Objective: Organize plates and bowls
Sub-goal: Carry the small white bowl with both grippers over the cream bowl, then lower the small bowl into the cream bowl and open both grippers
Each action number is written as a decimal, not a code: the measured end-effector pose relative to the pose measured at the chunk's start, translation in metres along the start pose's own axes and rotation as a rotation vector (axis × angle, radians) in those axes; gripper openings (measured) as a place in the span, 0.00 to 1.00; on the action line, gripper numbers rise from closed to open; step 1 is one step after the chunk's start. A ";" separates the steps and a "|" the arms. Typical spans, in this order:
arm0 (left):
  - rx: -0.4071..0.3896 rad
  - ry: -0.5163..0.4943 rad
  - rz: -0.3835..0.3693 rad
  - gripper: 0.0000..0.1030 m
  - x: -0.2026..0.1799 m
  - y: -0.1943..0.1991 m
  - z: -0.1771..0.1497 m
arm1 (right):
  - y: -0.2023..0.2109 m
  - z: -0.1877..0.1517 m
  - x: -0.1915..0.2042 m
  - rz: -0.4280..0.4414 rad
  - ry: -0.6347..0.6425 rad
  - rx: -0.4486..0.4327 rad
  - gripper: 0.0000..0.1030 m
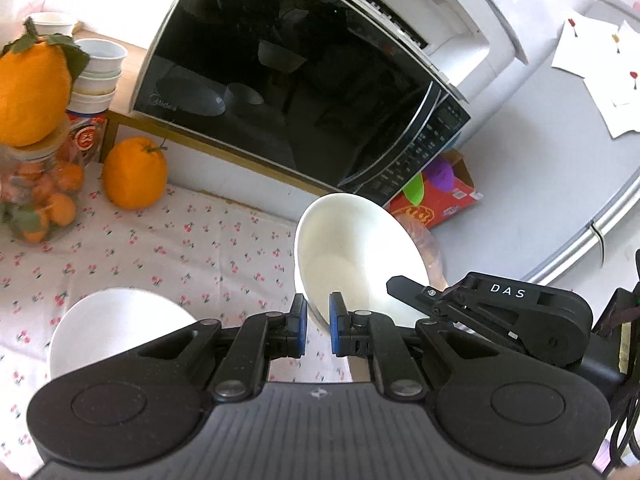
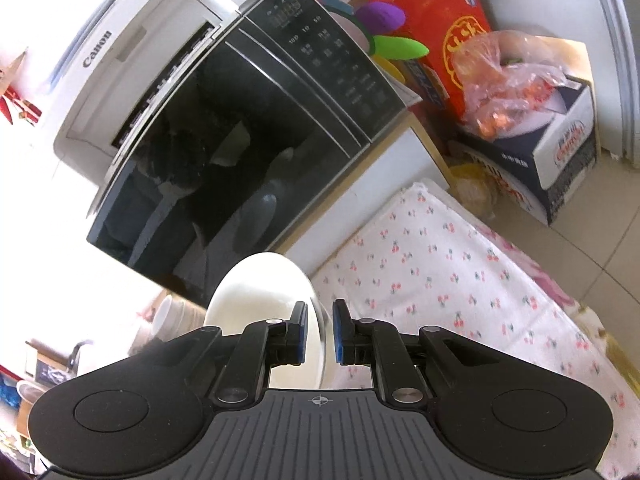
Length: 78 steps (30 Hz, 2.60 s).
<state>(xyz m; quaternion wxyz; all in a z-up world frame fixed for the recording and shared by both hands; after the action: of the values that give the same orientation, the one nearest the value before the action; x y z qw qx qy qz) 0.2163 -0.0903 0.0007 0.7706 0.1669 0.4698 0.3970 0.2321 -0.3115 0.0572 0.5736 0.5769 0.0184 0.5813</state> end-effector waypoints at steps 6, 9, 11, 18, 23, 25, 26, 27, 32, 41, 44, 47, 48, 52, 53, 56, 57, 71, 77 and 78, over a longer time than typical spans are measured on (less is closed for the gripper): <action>0.027 -0.015 0.016 0.10 0.002 0.013 -0.026 | 0.017 -0.032 -0.007 -0.011 -0.007 0.009 0.14; 0.046 -0.017 0.017 0.10 0.004 0.014 -0.039 | 0.023 -0.045 -0.014 -0.010 -0.017 0.009 0.14; 0.058 -0.018 0.017 0.10 0.006 0.015 -0.049 | 0.027 -0.053 -0.018 -0.005 -0.026 0.008 0.14; 0.096 -0.018 0.008 0.11 0.015 0.012 -0.078 | 0.035 -0.079 -0.035 -0.013 -0.037 0.015 0.14; 0.125 -0.033 0.000 0.11 0.022 0.008 -0.092 | 0.031 -0.095 -0.051 -0.023 -0.056 0.034 0.14; 0.139 -0.040 0.001 0.11 0.025 0.006 -0.098 | 0.028 -0.101 -0.058 -0.025 -0.070 0.051 0.14; 0.147 -0.043 0.001 0.11 0.026 0.005 -0.101 | 0.026 -0.104 -0.061 -0.027 -0.076 0.062 0.14; 0.155 -0.047 0.001 0.11 0.028 0.004 -0.103 | 0.025 -0.106 -0.064 -0.030 -0.079 0.072 0.14; 0.205 -0.040 0.004 0.11 0.036 -0.005 -0.113 | 0.020 -0.115 -0.073 -0.058 -0.064 0.115 0.14; 0.291 -0.021 -0.012 0.11 0.037 -0.024 -0.130 | 0.015 -0.122 -0.098 -0.143 -0.084 0.158 0.15; 0.314 -0.027 0.001 0.11 0.036 -0.030 -0.136 | 0.014 -0.124 -0.105 -0.163 -0.096 0.171 0.15; 0.331 -0.034 0.010 0.12 0.036 -0.032 -0.141 | 0.012 -0.127 -0.111 -0.184 -0.099 0.185 0.15; 0.336 -0.038 0.014 0.12 0.036 -0.033 -0.141 | 0.011 -0.127 -0.113 -0.192 -0.101 0.193 0.16; 0.349 -0.050 0.026 0.11 0.036 -0.035 -0.145 | 0.006 -0.131 -0.122 -0.212 -0.124 0.226 0.17; 0.353 -0.052 0.028 0.11 0.035 -0.036 -0.146 | 0.005 -0.132 -0.124 -0.214 -0.131 0.232 0.17; 0.365 -0.058 0.036 0.12 0.036 -0.039 -0.148 | 0.003 -0.134 -0.128 -0.225 -0.140 0.243 0.17; 0.369 -0.059 0.038 0.11 0.036 -0.039 -0.149 | 0.002 -0.135 -0.129 -0.230 -0.140 0.245 0.17; 0.411 -0.068 0.048 0.14 0.036 -0.045 -0.155 | -0.003 -0.132 -0.134 -0.283 -0.121 0.237 0.18; 0.409 -0.090 0.065 0.15 0.035 -0.047 -0.156 | 0.002 -0.127 -0.133 -0.290 -0.099 0.207 0.20; 0.406 -0.098 0.073 0.15 0.035 -0.047 -0.157 | 0.002 -0.126 -0.132 -0.293 -0.094 0.204 0.20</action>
<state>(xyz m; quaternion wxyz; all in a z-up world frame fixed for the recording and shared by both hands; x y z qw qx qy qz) 0.1120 -0.1113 -0.1282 0.7281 0.3550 0.4957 0.3132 0.1006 -0.3224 -0.0690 0.5908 0.6497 0.1342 0.4592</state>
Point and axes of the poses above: each gripper's, at about its wrist camera, not at the fingertips, and y roughly against the way its jaws point, x to its left, z to its top, the point moved 8 cm from there along -y, roughly the way its jaws point, and after that the axes turned 12 degrees about x, right-handed, at the moved point
